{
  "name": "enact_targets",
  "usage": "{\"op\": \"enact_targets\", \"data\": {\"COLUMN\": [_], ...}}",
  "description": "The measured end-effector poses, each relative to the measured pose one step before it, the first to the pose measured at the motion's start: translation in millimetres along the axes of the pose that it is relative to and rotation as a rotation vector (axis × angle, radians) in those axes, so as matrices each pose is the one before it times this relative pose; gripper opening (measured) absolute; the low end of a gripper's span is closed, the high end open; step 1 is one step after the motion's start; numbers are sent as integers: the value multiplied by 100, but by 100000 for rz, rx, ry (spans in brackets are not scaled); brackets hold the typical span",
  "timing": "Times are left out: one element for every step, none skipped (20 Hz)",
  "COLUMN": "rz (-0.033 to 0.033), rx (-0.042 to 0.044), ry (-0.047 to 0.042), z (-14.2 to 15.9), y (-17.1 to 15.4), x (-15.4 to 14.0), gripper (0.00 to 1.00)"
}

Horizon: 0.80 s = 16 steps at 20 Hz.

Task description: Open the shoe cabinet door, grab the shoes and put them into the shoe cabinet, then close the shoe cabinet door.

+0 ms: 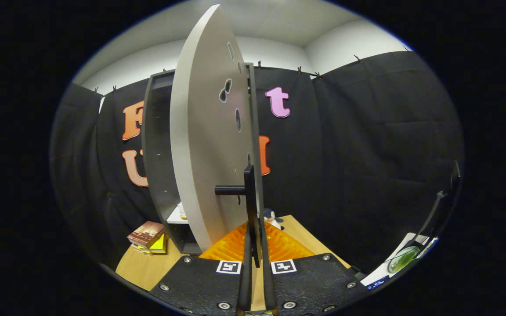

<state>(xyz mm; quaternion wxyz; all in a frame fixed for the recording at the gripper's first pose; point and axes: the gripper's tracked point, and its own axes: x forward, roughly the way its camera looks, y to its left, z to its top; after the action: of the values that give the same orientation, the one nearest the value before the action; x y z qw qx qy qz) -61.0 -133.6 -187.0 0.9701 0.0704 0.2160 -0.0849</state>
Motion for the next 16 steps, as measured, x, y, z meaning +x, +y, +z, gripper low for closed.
{"op": "enact_targets", "data": {"rz": [-173,1089,1380,583,-254,-2119,-2879,-2009,-2137,-1361,-758,1198,1105,1321,2253,3303], "rx": [723,4025,2818,-502,-3131,-3631,-3322,-2073,-185,1787,2152,1648,630,337,312,287], "ry": [314,-92,-288,-447,324,-486,-618,-853,-866,-989,-1502,-906,-849,-725,-667,-159], "z": [144,-39,112,-24,-173,-157,-101,76,507,436,451,101,139,25,30,-132], "y": [-1010,-694,182,45,-351,-515,-524,-421,-276,-190,9,407,386,563,1079,1737], "x": [87,145,-77,61,-163,-370,-466,-609,-860,-866,-1218,-1203,-1155,-966,-807,-794], "gripper": [11,7,3,3,3,4,5,7,11,12,13,13,16,19,23,27]}}
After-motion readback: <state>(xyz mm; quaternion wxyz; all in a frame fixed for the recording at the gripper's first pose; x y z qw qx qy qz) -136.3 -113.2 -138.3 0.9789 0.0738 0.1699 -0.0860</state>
